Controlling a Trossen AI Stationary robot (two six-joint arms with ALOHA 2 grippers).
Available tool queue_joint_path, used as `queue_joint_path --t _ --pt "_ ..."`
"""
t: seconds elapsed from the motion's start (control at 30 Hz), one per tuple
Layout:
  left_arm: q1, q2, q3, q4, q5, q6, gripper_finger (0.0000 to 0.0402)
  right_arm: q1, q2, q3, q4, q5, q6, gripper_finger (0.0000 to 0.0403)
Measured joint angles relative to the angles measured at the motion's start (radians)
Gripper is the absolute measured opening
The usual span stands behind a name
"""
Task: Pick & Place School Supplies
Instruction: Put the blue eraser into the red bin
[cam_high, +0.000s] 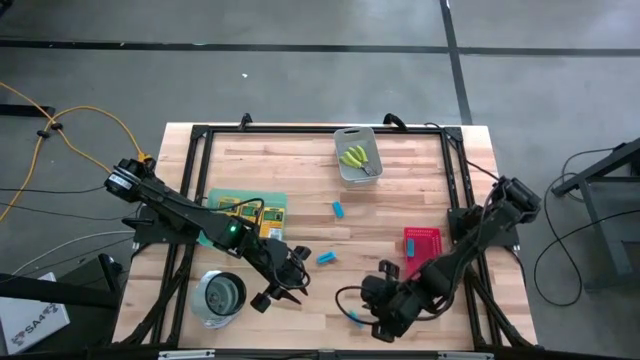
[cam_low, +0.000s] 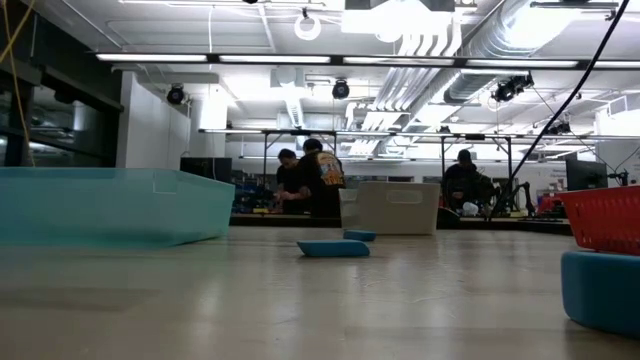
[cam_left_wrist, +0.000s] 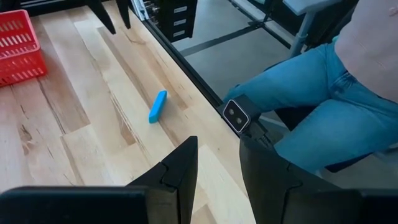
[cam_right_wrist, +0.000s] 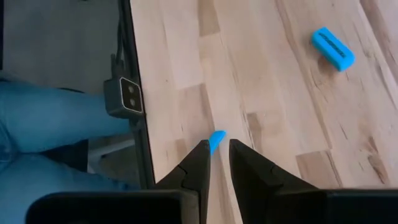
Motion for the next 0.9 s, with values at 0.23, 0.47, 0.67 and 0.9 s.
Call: queue_joint_path --t 0.23,0.47,0.67,0.9 --pt "0.0 0.0 0.0 -0.006 0.001 0.0 0.0115 0.033 0.067 0.0 0.004 0.039 0.075 0.0052" --pt "0.0 0.0 0.0 -0.005 0.001 0.001 0.0115 0.039 0.157 0.0 0.019 -0.016 0.137 0.0052" --pt "-0.001 0.0 0.0 -0.005 0.001 0.0 0.0115 0.053 0.181 -0.001 0.03 0.038 0.202 0.0052" --pt "-0.003 0.0 0.0 -0.003 0.002 0.001 0.0115 0.045 0.179 -0.008 0.056 0.056 0.233 0.0052"
